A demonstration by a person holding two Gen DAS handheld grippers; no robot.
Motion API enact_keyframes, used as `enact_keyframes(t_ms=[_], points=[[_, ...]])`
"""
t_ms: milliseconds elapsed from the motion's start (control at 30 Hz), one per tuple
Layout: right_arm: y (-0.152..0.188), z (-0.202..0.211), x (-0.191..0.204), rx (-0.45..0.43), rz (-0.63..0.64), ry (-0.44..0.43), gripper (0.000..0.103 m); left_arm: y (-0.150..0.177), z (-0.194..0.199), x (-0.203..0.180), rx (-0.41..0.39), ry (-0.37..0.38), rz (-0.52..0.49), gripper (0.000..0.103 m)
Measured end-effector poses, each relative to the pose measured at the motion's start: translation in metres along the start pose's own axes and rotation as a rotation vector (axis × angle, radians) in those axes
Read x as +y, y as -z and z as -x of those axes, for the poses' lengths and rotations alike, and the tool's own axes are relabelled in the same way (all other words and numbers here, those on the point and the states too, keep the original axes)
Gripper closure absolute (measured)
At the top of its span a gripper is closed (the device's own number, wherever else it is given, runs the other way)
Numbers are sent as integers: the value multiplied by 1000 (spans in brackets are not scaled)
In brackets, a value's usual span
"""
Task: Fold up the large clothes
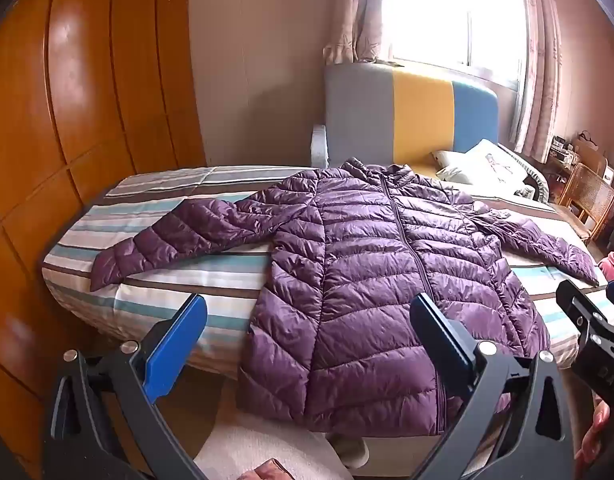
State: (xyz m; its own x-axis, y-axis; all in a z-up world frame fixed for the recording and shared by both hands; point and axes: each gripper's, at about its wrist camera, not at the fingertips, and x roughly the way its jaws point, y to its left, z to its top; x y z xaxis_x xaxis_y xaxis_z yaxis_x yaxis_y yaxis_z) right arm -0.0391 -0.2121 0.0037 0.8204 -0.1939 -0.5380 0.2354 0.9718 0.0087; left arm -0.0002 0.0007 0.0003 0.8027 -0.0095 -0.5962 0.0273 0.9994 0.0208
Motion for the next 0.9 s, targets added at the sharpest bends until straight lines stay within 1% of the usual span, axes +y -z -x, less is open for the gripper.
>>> enact_keyframes(t_ms=[67, 133, 333, 433, 533, 900], points=[[0, 0, 0, 1, 2, 3, 3, 0, 0, 0, -3, 0, -1, 2], [0, 0, -2, -3, -7, -3, 3, 0, -1, 0, 15, -3, 0, 2], [-1, -1, -1, 3, 1, -5, 3, 1, 0, -6, 12, -5, -6, 2], [-1, 0, 3, 5, 3, -7, 3, 0, 2, -7, 6, 2, 7, 2], [1, -4, 4, 6, -1, -3, 3, 2, -1, -1, 11, 14, 22, 2], [1, -3, 0, 18, -16, -4, 3, 3, -5, 3, 23, 20, 31, 2]])
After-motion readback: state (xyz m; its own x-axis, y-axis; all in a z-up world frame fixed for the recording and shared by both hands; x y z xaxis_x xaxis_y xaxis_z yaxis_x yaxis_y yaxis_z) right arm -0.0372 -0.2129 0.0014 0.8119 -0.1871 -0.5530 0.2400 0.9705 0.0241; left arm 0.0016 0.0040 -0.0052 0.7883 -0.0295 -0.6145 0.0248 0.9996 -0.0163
